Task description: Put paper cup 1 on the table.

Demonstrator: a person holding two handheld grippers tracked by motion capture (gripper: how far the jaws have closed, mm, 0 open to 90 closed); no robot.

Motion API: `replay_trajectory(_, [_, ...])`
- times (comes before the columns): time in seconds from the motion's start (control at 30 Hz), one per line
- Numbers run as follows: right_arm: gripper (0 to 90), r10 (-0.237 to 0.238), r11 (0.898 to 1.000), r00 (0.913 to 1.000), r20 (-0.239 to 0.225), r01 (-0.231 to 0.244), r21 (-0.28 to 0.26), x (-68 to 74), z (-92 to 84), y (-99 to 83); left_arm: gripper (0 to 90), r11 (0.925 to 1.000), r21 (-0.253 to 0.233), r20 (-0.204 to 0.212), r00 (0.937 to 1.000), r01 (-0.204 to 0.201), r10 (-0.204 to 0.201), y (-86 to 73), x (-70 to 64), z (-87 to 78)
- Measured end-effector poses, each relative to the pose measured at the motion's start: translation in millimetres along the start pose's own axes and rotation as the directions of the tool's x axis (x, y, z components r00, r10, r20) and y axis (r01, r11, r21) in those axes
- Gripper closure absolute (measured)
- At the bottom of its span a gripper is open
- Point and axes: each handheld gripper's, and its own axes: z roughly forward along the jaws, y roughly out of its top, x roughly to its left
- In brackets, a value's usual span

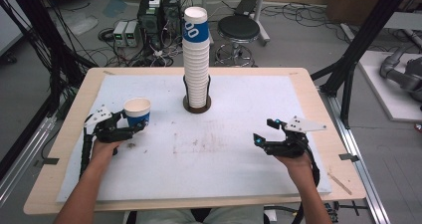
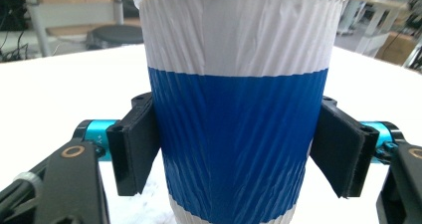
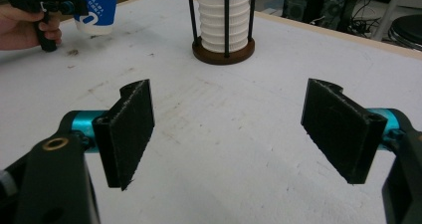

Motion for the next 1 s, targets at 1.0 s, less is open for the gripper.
replay_trajectory(1.0, [21.4,-0.002,1.0,1.0,0.003,0.002,-0.006,-1.0,-4.2,-1.2,25.1,0.9582,0.283,-0.114,0.9903,-0.044,0.079,3.1,-16.9,-15.7])
